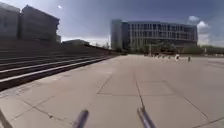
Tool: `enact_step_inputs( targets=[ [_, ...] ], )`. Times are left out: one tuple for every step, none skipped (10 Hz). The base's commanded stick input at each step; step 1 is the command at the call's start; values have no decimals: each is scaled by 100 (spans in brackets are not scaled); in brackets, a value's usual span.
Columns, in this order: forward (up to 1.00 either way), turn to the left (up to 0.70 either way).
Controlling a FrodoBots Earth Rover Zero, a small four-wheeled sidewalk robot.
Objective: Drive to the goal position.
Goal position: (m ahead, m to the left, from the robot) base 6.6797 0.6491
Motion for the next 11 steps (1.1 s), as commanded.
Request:
enact_step_inputs(
  targets=[
    [100,0],
    [100,0],
    [100,0],
    [100,0],
    [100,-24],
    [100,-27],
    [100,-27],
    [100,-10],
    [100,0],
    [100,0],
    [100,0]
  ],
)
